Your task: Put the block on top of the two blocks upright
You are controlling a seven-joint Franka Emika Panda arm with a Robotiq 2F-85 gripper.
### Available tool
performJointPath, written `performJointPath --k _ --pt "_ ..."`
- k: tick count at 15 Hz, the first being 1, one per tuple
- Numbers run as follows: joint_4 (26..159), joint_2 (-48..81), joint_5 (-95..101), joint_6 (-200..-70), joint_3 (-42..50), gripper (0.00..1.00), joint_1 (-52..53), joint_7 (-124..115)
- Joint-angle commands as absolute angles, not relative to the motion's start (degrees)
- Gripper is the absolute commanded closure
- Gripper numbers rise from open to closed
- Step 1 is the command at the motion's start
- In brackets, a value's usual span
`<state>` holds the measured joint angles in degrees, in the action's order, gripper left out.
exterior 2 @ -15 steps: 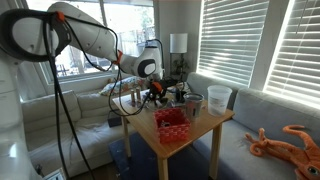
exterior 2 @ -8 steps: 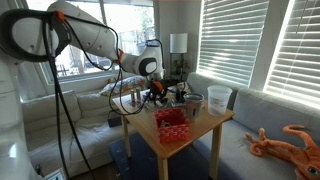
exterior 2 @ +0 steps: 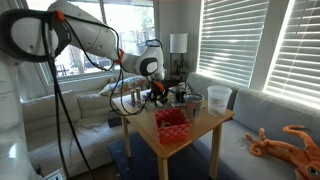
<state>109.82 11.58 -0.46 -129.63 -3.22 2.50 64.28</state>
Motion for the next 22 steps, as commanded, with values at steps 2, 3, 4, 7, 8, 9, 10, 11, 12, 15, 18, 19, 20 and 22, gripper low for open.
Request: performJointPath --k 2,3,4,7,8,9,10,11,12,15,18,19,20,22 --pt "108.4 12.1 0.6 -128.6 -4.0 0.92 1.8 64.2" --pt "108.3 11.8 0.3 -128.1 -4.1 0.96 1.9 63.1" --pt "108.5 11.3 0.8 -128.4 -4.0 0.93 2.2 62.0" --pt "107.1 9.4 5.3 -123.8 -3.5 0.93 3.7 53.2" --pt "106.1 8.4 7.0 -120.6 -3.4 0.93 4.1 49.8" --pt "104.8 7.8 7.7 -117.2 -3.7 0.93 4.3 47.1" --pt "103.5 6.9 8.0 -114.3 -4.0 0.93 4.6 44.2" --pt "102.2 6.1 7.0 -112.1 -4.4 0.93 4.8 41.8" --pt "100.8 5.3 6.1 -109.3 -4.8 0.93 5.0 39.3" --pt "100.7 4.9 5.5 -110.3 -5.4 0.71 4.7 39.1" --pt "100.0 3.0 5.0 -109.2 -5.9 0.71 5.4 36.3" --pt "100.0 3.0 4.9 -109.2 -5.9 0.71 5.4 36.2" --pt "100.0 3.1 4.9 -109.2 -5.9 0.71 5.3 36.2" --pt "100.0 3.4 4.9 -109.2 -5.9 0.71 5.3 36.1"
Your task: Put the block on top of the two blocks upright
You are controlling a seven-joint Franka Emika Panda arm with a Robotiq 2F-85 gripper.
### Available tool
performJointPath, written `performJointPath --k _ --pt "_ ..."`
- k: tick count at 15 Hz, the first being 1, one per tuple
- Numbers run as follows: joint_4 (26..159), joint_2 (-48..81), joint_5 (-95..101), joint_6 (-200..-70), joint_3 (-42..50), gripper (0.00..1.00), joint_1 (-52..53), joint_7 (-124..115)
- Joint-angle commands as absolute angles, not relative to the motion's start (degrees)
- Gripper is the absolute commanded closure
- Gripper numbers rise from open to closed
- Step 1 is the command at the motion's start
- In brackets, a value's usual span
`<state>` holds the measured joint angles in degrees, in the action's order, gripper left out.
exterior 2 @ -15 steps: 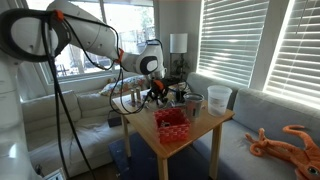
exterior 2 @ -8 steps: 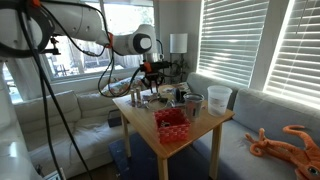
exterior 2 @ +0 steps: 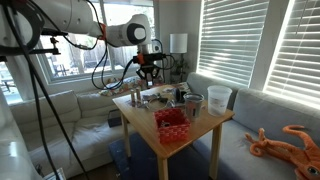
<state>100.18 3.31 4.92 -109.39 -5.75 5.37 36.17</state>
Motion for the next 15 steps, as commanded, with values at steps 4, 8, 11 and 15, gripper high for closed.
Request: performJointPath --k 4,8,11,15 --pt "99.0 3.9 5.8 -108.2 -6.4 0.93 5.9 34.3" --pt "97.2 4.1 6.2 -101.5 -8.5 0.93 8.2 25.2" --pt "94.6 4.4 6.0 -95.1 -9.9 0.93 10.0 13.4" --pt "95.4 3.7 6.0 -93.8 -10.5 0.71 10.8 8.4"
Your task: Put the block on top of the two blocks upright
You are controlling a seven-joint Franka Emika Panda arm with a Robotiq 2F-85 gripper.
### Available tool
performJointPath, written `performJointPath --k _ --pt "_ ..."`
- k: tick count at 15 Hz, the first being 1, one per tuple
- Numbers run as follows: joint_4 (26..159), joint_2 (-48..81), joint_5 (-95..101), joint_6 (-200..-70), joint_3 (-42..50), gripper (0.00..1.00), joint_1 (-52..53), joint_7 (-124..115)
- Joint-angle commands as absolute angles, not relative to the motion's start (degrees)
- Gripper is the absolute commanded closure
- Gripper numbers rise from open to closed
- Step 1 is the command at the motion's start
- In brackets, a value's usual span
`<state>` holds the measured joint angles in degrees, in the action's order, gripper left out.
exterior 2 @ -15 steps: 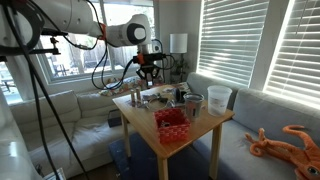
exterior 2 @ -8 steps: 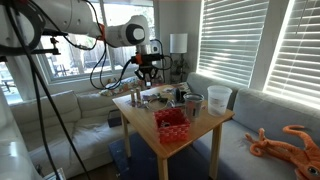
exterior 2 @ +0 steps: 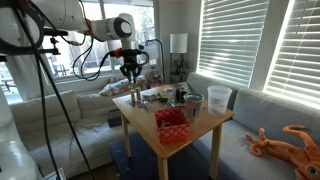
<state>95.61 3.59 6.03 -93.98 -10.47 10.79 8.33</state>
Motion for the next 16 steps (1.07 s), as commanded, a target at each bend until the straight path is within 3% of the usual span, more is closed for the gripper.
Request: performJointPath --k 1,6,7,16 --pt "95.0 3.7 6.3 -92.8 -10.7 0.71 11.1 6.3" --pt "94.8 3.7 6.6 -92.2 -10.7 0.71 11.2 4.5" --pt "94.8 3.7 6.6 -92.2 -10.7 0.93 11.2 4.5" --pt "97.3 3.3 7.1 -98.8 -12.0 0.93 12.9 -10.4"
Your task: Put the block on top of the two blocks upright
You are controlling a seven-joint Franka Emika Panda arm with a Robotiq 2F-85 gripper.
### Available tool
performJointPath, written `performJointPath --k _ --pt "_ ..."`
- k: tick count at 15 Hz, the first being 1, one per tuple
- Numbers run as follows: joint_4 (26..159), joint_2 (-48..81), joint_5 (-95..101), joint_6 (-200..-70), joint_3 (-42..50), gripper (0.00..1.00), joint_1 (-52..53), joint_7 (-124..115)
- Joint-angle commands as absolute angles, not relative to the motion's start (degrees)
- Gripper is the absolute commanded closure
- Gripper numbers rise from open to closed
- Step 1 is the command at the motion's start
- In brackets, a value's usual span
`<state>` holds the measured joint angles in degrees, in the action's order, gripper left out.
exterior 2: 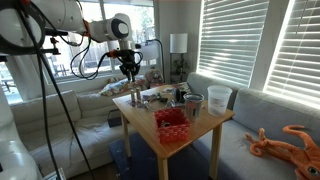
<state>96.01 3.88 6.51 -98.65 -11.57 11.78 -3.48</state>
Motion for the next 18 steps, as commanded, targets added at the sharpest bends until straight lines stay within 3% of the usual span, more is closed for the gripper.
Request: performJointPath --k 1,18 --pt "97.4 3.4 7.2 -98.6 -12.2 0.93 13.2 -13.2" --pt "101.2 7.0 9.0 -111.8 -11.6 0.93 14.1 -25.4"
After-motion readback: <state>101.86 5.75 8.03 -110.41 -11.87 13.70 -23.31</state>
